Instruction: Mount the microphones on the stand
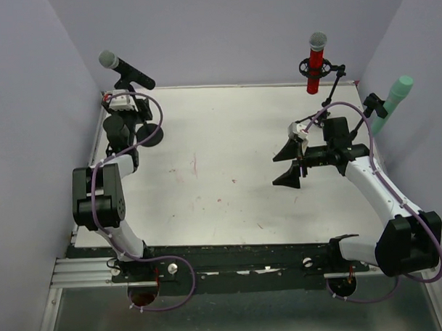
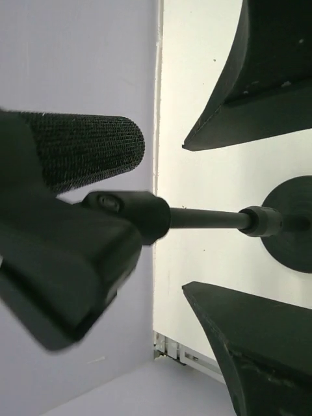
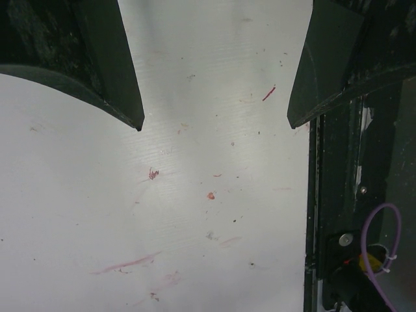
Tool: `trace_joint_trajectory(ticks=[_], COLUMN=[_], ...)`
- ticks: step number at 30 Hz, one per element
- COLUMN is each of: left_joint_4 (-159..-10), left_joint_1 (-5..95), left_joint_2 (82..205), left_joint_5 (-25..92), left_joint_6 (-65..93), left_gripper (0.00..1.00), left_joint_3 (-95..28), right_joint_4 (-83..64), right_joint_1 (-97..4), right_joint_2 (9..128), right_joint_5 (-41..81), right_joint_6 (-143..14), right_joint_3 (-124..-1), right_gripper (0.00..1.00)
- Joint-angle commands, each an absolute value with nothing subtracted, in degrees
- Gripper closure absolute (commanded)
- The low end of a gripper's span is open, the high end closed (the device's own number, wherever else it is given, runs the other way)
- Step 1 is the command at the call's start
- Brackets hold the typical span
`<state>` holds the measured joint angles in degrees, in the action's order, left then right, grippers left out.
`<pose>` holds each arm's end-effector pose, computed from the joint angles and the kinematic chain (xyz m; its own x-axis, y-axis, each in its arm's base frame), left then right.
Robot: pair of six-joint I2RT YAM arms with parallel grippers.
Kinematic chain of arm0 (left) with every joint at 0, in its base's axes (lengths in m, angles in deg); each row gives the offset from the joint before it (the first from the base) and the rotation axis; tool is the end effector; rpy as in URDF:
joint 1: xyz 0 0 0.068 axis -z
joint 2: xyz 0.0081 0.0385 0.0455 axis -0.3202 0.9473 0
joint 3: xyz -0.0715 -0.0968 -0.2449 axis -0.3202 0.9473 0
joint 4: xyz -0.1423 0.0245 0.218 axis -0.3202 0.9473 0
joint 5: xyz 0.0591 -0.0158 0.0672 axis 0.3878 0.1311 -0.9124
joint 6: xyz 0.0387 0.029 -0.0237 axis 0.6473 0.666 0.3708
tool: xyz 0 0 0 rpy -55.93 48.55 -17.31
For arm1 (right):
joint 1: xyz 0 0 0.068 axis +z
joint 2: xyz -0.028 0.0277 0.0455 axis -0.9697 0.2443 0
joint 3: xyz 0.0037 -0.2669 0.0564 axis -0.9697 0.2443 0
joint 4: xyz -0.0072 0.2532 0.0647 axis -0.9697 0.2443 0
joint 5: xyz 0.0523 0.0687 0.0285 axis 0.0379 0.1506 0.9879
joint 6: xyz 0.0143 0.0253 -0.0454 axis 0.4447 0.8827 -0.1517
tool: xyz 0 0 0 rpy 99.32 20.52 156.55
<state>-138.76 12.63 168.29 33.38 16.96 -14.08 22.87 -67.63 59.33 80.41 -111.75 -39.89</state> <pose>0.3825 0.0353 0.2489 0.1434 -0.1313 -0.9809 0.0598 0.9905 -0.1239 0.2358 0.0675 0.2758 -0.1777 -0.2723 -0.9457 -0.9790 0.1463 0.1418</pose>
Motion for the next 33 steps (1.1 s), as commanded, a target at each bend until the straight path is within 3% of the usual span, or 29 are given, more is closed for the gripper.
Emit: trace_joint_trajectory(ticks=[1, 8, 16, 23, 28, 33], left_joint_4=[-143.2, -140.4, -115.63, -95.43, -85.9, -78.35], left_joint_1=[12.17, 12.08, 12.0, 12.08, 14.01, 18.4], left_joint_2=[161.84, 151.39, 123.54, 100.15, 96.0, 95.64], left_joint_5=[31.75, 30.78, 26.56, 41.64, 56.06, 60.83], left_joint_6=[15.67, 15.06, 1.71, 2.66, 0.91, 6.34], left_gripper=[0.06, 0.02, 0.02, 0.02, 0.02, 0.02], left_joint_3=[-8.98, 0.43, 9.32, 6.96, 4.05, 2.64], right_joint_4=[23.89, 23.8, 23.8, 16.62, 5.11, -2.9], right_joint_1=[-67.69, -67.69, -67.77, -69.87, -73.04, -73.4], right_joint_2=[58.16, 57.72, 56.32, 47.98, 41.3, 39.88], right_joint_5=[79.6, 78.9, 76.79, 74.24, 70.56, 64.85], right_joint_6=[-112.66, -112.92, -112.4, -103.19, -88.26, -72.27], right_joint_3=[-41.68, -41.42, -41.33, -37.56, -33.6, -32.46], right_gripper=[0.0, 0.0, 0.0, 0.0, 0.0, 0.0])
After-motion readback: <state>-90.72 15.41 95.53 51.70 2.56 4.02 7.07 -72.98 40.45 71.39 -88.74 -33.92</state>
